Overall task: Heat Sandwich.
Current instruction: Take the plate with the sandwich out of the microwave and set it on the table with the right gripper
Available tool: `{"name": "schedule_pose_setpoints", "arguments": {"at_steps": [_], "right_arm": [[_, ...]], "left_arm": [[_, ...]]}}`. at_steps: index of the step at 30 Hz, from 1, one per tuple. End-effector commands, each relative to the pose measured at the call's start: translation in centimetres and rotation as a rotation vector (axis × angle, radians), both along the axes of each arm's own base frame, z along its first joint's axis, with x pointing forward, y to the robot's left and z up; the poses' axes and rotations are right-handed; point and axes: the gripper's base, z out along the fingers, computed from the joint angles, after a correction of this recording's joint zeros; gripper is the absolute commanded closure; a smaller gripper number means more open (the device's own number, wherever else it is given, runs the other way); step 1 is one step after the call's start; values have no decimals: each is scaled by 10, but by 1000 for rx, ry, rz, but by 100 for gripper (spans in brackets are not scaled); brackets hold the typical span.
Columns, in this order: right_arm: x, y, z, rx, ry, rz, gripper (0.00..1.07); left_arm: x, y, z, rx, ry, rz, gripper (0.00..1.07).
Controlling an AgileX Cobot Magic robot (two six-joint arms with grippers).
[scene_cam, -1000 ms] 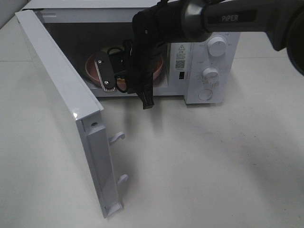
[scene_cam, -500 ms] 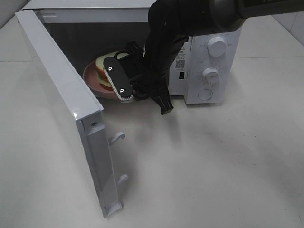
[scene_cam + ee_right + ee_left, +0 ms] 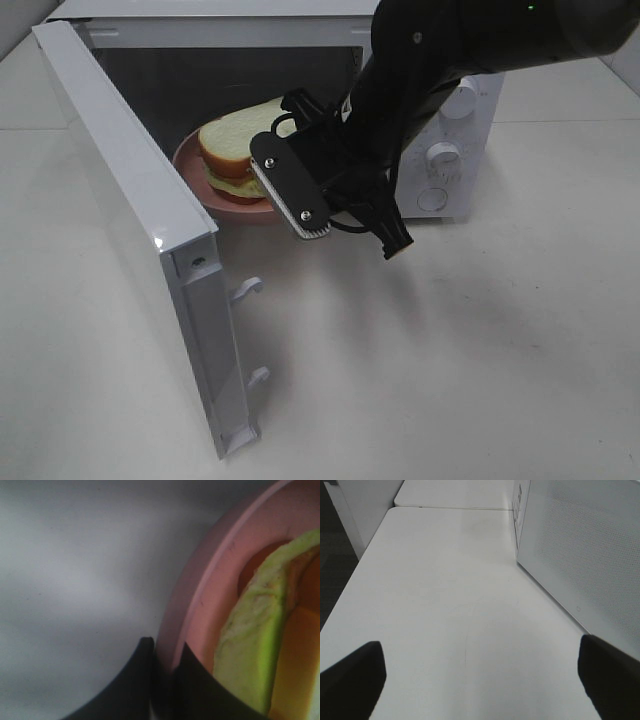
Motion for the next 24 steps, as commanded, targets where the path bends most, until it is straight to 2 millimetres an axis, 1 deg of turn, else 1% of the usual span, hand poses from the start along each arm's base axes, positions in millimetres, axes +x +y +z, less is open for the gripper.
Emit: {"name": "schedule_pose_setpoints", "arguments": {"at_steps": [1,3,4,7,8,9,11,12,14,16,17,19,22,24], "right_arm": [[-10,-5,12,44,-46,14,107],[-20,-10,15,66,-33,1,107],[-20,-10,15,66,-33,1,107],[-29,-17,16,69,-27,-1,107],[-36,-22,17,72,-33,-1,107],[-36,-22,17,72,-33,-1,107],[-42,-27,16,72,-35,-3,107],[-49,-32,16,81,-42,-7,107],[-52,-34,16,89,-42,-13,107],[-59,-39,15,101,-32,-25,107],[-66,-44,15,104,-23,-31,107],[-69,-46,14,104,-20,-32,107],[-82,-55,14,105,-11,-40,107],[-85,-57,14,105,-10,-42,107]], "left_arm": [[-3,0,0,0,-27,0,9],[-3,0,0,0,-27,0,9],[-3,0,0,0,-27,0,9],[-3,0,0,0,-27,0,9],[-3,0,0,0,-27,0,9],[-3,0,0,0,-27,0,9],[-3,0,0,0,-27,0,9],[-3,0,0,0,-27,0,9],[-3,0,0,0,-27,0,9],[-3,0,0,0,-27,0,9],[-3,0,0,0,-27,0,9],[-3,0,0,0,-27,0,9],[-3,0,0,0,-27,0,9],[-3,0,0,0,-27,0,9]]}}
